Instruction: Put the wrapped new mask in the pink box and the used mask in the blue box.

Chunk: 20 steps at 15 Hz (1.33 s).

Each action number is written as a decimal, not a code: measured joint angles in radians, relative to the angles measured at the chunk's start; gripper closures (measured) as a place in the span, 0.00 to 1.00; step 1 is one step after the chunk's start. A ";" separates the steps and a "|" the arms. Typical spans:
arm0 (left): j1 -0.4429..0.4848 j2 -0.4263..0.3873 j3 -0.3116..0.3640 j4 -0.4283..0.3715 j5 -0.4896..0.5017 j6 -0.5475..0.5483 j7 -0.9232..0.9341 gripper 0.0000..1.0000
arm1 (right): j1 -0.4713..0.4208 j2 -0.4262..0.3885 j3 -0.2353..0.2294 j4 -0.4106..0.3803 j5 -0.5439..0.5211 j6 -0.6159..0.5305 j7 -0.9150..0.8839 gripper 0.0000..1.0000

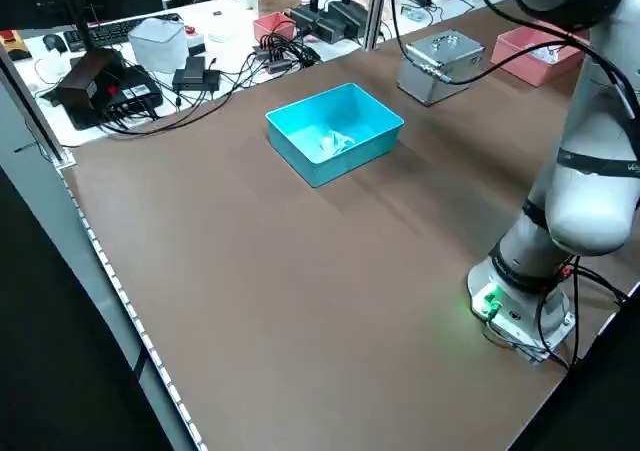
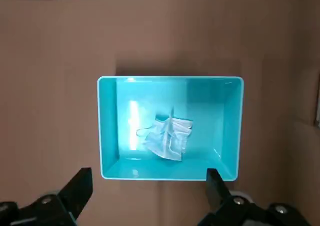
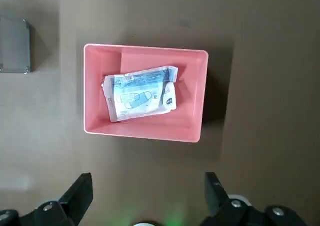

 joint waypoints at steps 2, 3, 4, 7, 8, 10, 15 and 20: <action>-0.001 -0.006 -0.014 0.000 0.000 0.000 -0.006 0.00 | 0.000 0.000 0.000 0.000 0.000 0.000 0.000 0.01; -0.002 -0.007 -0.019 0.000 0.000 0.000 -0.007 0.00 | 0.000 0.000 0.000 0.000 0.000 0.000 0.000 0.01; -0.002 -0.007 -0.023 -0.001 0.000 0.000 -0.007 0.00 | 0.000 0.000 0.000 0.000 0.000 0.000 0.000 0.01; -0.005 -0.007 -0.032 -0.003 0.000 0.000 -0.008 0.00 | 0.000 0.000 0.000 0.000 0.000 0.002 -0.001 0.01; -0.011 -0.007 -0.029 -0.004 0.000 0.000 -0.008 0.00 | 0.000 -0.001 0.000 0.000 -0.001 0.005 -0.001 0.01; -0.073 -0.007 0.028 -0.004 0.000 0.001 -0.009 0.00 | -0.001 -0.001 0.000 0.001 -0.001 0.006 -0.001 0.01; -0.274 -0.038 0.255 0.006 -0.006 0.003 -0.009 0.00 | 0.000 -0.001 0.005 0.001 -0.002 0.007 -0.003 0.01; -0.357 -0.124 0.312 -0.020 -0.008 -0.023 -0.013 0.00 | 0.000 -0.001 0.008 0.002 -0.002 0.013 -0.003 0.01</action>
